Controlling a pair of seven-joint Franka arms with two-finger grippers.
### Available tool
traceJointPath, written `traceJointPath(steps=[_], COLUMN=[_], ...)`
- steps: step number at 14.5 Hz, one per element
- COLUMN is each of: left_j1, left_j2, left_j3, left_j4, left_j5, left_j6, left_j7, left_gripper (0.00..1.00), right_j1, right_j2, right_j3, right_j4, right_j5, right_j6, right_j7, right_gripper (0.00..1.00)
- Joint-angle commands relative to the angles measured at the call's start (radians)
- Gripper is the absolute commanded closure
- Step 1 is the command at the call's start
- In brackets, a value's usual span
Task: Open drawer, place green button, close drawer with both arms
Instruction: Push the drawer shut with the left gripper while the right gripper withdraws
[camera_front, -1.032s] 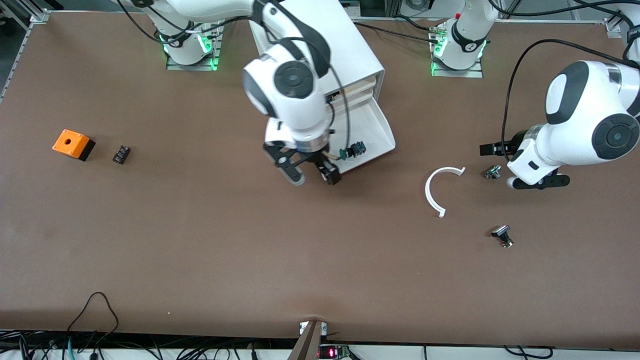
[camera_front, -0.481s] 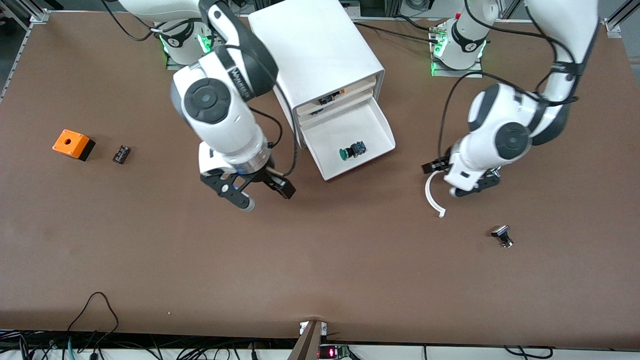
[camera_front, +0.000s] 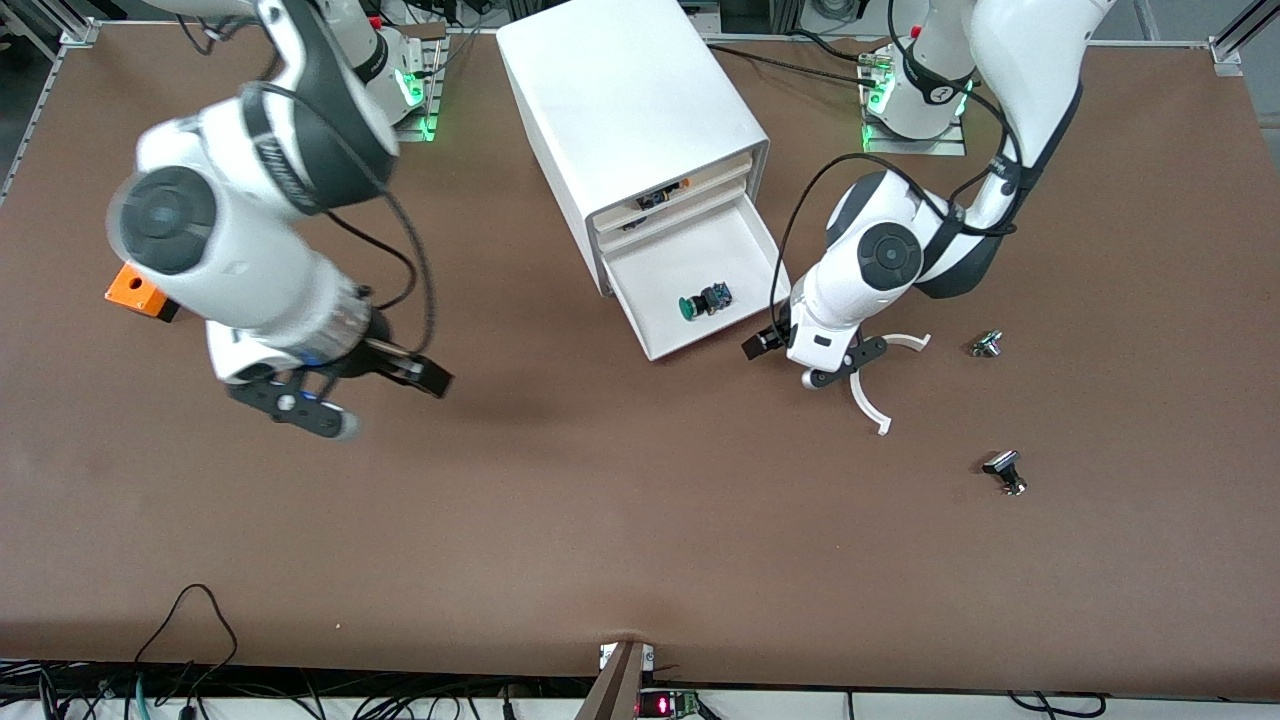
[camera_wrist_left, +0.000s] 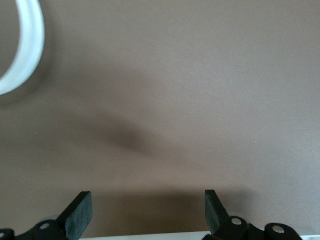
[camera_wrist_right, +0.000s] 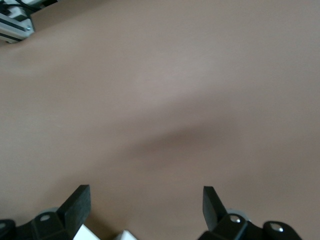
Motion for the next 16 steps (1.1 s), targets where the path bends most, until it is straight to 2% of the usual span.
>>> traceJointPath(steps=[1, 3, 6, 11, 13, 16], left_j1=[-0.03, -0.056, -0.074, -0.074, -0.074, -0.074], left_j2=[0.062, 0.095, 0.101, 0.098, 0.101, 0.118], left_j3=[-0.003, -0.004, -0.007, -0.151, -0.178, -0.216], left_j4=[0.013, 0.013, 0.013, -0.002, -0.004, -0.005], left_j5=[0.036, 0.036, 0.047, 0.039, 0.038, 0.02], left_j6=[0.069, 0.124, 0.127, 0.009, -0.058, -0.077], left_j7=[-0.057, -0.113, -0.156, -0.257, -0.268, -0.271], left_gripper=[0.01, 0.01, 0.01, 0.01, 0.01, 0.01], right_j1=[-0.094, -0.141, -0.201, -0.249, -0.269, -0.281], right_j2=[-0.126, -0.163, -0.232, -0.334, -0.367, -0.415], right_j3=[0.029, 0.031, 0.028, -0.008, -0.012, -0.012], right_j4=[-0.175, -0.213, -0.278, -0.347, -0.372, -0.416], right_j5=[0.004, 0.001, -0.003, -0.022, -0.022, -0.022], right_j6=[0.015, 0.009, 0.009, 0.009, 0.006, 0.0], right_j7=[-0.133, -0.219, -0.359, -0.486, -0.538, -0.543], right_gripper=[0.01, 0.01, 0.01, 0.01, 0.01, 0.01])
